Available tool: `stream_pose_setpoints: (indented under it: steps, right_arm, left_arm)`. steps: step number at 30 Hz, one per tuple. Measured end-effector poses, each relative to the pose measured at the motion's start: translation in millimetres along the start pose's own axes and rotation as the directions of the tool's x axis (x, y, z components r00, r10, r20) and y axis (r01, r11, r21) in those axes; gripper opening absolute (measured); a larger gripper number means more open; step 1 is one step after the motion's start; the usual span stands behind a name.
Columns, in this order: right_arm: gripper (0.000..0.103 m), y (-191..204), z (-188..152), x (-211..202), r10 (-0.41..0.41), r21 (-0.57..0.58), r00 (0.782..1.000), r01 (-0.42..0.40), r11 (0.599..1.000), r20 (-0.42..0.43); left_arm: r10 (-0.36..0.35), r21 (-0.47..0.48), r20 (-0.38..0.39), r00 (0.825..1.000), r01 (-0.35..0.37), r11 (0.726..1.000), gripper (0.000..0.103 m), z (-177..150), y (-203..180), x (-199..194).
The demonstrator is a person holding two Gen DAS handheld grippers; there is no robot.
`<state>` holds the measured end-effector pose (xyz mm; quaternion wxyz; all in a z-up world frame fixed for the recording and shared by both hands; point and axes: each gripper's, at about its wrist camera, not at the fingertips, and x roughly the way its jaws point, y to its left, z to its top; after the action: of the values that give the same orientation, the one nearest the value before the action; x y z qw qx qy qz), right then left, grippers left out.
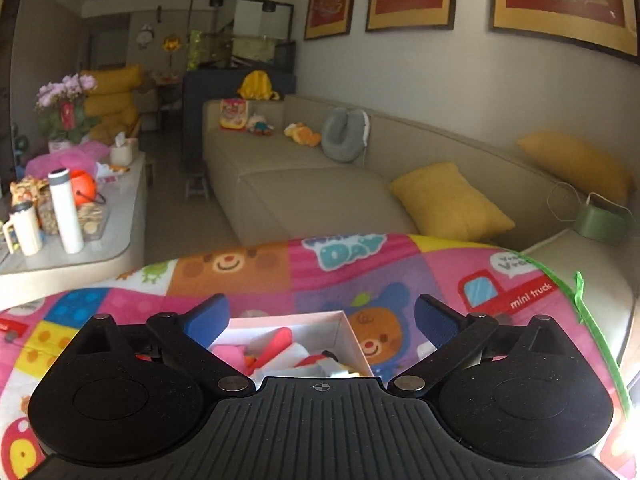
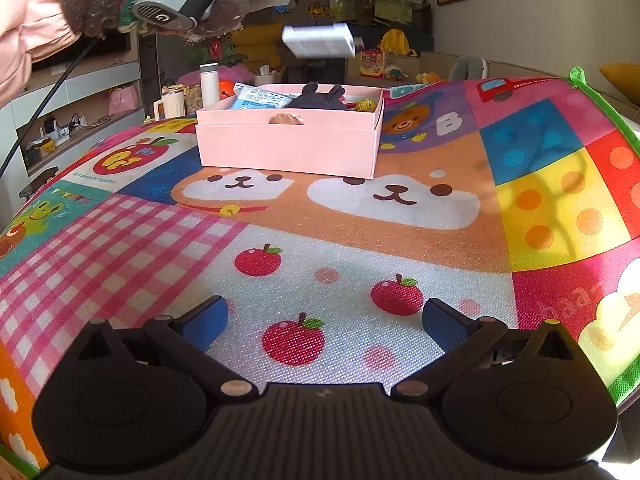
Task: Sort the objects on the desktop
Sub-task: 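Drop the charger from the left gripper into the pink box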
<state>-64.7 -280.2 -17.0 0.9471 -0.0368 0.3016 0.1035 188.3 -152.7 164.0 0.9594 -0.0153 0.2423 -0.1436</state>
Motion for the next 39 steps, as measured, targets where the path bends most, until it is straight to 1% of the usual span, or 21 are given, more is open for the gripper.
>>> stream_pose_setpoints:
  steps: [2,4,9,11,13,16,17,19,21,23,24,25,27,28,30,32,34,36,38,39]
  right_arm:
    - [0.103,0,-1,-1,0.004,0.000,1.000,-0.004,1.000,0.007]
    - [0.103,-1,0,0,0.011,-0.005,1.000,-0.011,1.000,0.008]
    - [0.103,-7,9,4,0.058,0.002,0.998,-0.058,0.998,-0.020]
    - [0.103,-10,16,9,0.076,0.025,0.997,-0.075,0.997,-0.031]
    - [0.103,-10,27,16,0.067,0.040,0.997,-0.066,0.997,-0.031]
    - [0.103,-15,54,24,0.013,0.066,0.999,-0.015,0.998,0.029]
    - [0.103,-18,66,28,-0.011,0.084,0.999,0.007,0.996,0.048]
    - [0.103,-27,90,40,-0.015,0.143,0.997,0.005,0.990,0.073]
    - [0.103,-43,114,57,0.033,0.232,0.996,-0.051,0.971,0.082]
    - [0.103,-60,136,76,0.101,0.320,0.989,-0.129,0.938,0.104]
    - [0.103,-67,146,87,0.121,0.359,0.987,-0.150,0.921,0.104]
    - [0.103,-74,155,99,0.129,0.393,0.987,-0.155,0.907,0.091]
    - [0.103,-82,169,125,0.126,0.443,0.992,-0.126,0.888,0.030]
    - [0.103,-86,173,140,0.140,0.470,0.990,-0.118,0.875,-0.011]
    - [0.103,-89,176,162,0.210,0.517,0.976,-0.150,0.843,-0.059]
    - [0.103,-84,178,175,0.275,0.535,0.959,-0.198,0.821,-0.067]
    - [0.103,-73,184,180,0.221,0.521,0.973,-0.157,0.839,-0.062]
    - [0.103,-63,190,189,0.199,0.517,0.978,-0.140,0.844,-0.059]
    - [0.103,-54,199,201,0.206,0.509,0.977,-0.146,0.848,-0.062]
    - [0.103,-50,204,208,0.209,0.503,0.976,-0.149,0.851,-0.064]
  left_arm:
    - [0.020,0.053,0.006,1.000,-0.020,0.998,0.103,-11,4,-5]
    - [0.046,0.089,-0.007,0.999,-0.046,0.995,0.103,-26,14,-10]
    - [0.052,0.151,-0.035,0.998,-0.046,0.987,0.103,-79,46,-39]
    - [0.060,0.144,-0.056,0.997,-0.052,0.988,0.103,-107,60,-53]
    - [0.066,0.122,-0.087,0.994,-0.055,0.991,0.103,-131,70,-57]
    - [0.033,0.059,-0.145,0.989,-0.024,0.998,0.103,-151,82,-50]
    - [0.020,0.042,-0.157,0.987,-0.013,0.999,0.103,-154,84,-46]
    - [-0.022,0.025,-0.165,0.986,0.026,0.999,0.103,-160,85,-40]
    - [-0.063,0.020,-0.167,0.984,0.067,0.998,0.103,-162,85,-34]
    - [-0.098,0.011,-0.168,0.981,0.101,0.995,0.103,-162,84,-27]
    - [-0.109,0.003,-0.169,0.979,0.112,0.994,0.103,-162,85,-24]
    - [-0.110,-0.005,-0.170,0.979,0.111,0.994,0.103,-162,85,-21]
    - [-0.120,-0.025,-0.169,0.978,0.118,0.993,0.103,-162,90,-17]
    - [-0.129,-0.039,-0.171,0.977,0.124,0.991,0.103,-161,93,-15]
    - [-0.142,-0.060,-0.170,0.975,0.134,0.989,0.103,-162,100,-14]
    - [-0.150,-0.070,-0.163,0.975,0.140,0.988,0.103,-162,107,-13]
    - [-0.160,-0.080,-0.161,0.974,0.149,0.986,0.103,-160,114,-9]
    - [-0.175,-0.083,-0.152,0.973,0.164,0.983,0.103,-156,119,-4]
    - [-0.125,-0.076,-0.140,0.982,0.115,0.990,0.103,-149,121,4]
    - [-0.105,-0.082,-0.141,0.984,0.094,0.992,0.103,-146,124,8]
